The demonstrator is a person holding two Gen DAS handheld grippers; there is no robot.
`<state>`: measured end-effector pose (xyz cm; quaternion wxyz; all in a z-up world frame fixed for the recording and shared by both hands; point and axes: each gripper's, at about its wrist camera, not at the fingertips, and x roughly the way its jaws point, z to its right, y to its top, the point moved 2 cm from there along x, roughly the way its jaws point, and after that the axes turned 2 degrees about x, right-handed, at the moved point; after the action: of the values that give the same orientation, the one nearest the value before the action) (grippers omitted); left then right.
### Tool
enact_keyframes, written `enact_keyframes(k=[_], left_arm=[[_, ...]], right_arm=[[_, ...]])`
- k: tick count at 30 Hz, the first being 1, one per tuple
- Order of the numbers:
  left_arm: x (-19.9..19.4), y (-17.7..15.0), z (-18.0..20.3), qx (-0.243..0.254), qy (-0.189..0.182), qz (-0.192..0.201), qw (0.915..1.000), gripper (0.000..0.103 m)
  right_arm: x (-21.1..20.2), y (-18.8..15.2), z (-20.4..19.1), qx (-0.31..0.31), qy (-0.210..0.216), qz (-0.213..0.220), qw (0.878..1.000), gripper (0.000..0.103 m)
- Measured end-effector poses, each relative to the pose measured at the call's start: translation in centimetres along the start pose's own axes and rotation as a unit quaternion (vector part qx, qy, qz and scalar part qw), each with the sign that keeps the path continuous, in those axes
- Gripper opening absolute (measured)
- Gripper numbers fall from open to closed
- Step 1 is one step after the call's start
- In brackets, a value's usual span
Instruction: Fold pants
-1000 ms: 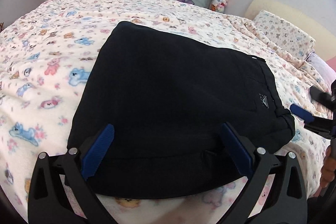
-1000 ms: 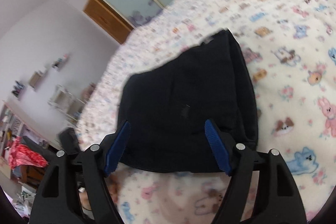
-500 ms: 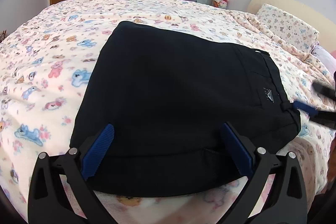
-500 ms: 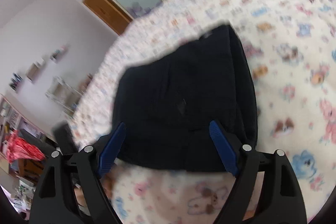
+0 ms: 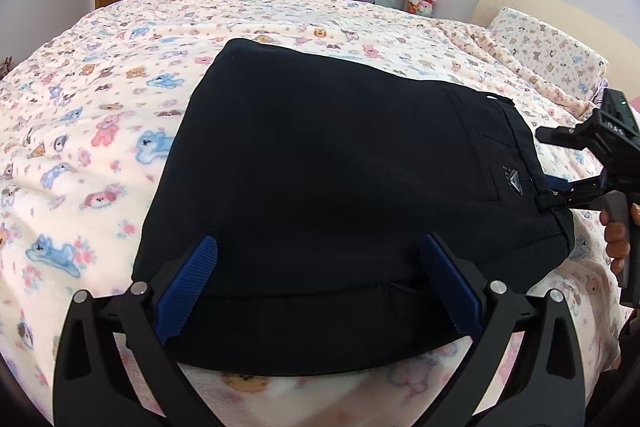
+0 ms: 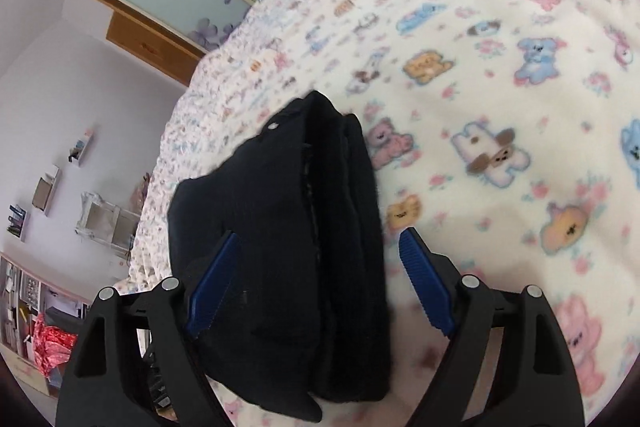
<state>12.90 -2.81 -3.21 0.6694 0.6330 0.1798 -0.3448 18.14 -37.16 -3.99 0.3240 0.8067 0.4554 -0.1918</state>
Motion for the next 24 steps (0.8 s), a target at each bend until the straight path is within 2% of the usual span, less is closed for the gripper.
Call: enact_keyframes(k=[5, 10, 21, 24], left_arm=[[0.0, 0.0, 0.0, 0.0, 0.0, 0.0, 1.0, 0.101], [0.0, 0.0, 0.0, 0.0, 0.0, 0.0, 1.0, 0.101], [0.0, 0.0, -0.1, 0.0, 0.0, 0.0, 1.0, 0.101], [0.1, 0.0, -0.1, -0.002, 0.001, -0.001, 1.0, 0.101]], right_arm=[[1.5, -0.8, -0.5, -0.036, -0.013, -0.039, 0.999, 0.084], [2.0, -1.0, -0.5, -0.049, 0.012, -0.042, 0.998, 0.084], [2.3, -1.6, -1.5, -0.082, 0.033, -0.034, 0.996, 0.085], [2.0, -1.5, -2.4, -0.077, 0.077, -0.036, 0.993, 0.085]])
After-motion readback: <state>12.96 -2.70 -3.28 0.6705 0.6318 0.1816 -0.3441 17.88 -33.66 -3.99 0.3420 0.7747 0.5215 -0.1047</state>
